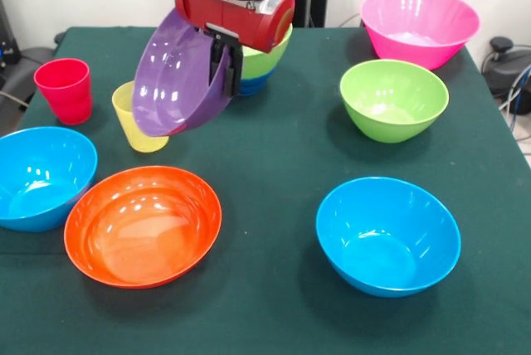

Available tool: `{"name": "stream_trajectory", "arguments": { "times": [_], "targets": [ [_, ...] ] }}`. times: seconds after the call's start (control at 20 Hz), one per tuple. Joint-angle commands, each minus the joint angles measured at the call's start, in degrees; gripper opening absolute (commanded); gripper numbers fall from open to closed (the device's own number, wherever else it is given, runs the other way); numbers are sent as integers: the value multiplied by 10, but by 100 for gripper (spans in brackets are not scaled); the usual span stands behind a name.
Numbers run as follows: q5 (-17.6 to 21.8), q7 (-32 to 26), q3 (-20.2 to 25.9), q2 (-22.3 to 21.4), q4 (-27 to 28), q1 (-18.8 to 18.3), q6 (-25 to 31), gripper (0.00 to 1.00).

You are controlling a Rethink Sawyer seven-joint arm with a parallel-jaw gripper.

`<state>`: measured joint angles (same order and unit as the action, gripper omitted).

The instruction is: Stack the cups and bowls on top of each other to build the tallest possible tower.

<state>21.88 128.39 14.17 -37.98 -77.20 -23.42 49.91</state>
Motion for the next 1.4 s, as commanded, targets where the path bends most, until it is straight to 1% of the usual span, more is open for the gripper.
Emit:
{"name": "stream_trajectory", "arguments": {
  "times": [0.05, 0.1, 0.2, 0.3, 0.45, 0.65, 0.75, 1.0, 1.2, 1.3, 1.4],
  "targets": [
    [36, -131, 44, 48, 36, 5, 40, 0],
    [37, -137, 47, 62, 55, 5, 47, 0],
    [37, -152, 55, 82, 71, -3, 41, 0],
    [33, -166, 61, 81, 73, -10, 47, 0],
    [26, -191, 69, 74, 92, -19, 92, 0],
    [35, -205, 74, 69, 61, -40, 57, 0],
    [42, -210, 73, 62, 59, -42, 62, 0],
    [47, -227, 84, 73, 67, -56, 55, 0],
    [53, -248, 86, 76, 83, -59, 75, 0],
    [50, -256, 87, 68, 71, -67, 72, 0],
    [51, -269, 85, 60, 75, -70, 86, 0]
  ]
}}
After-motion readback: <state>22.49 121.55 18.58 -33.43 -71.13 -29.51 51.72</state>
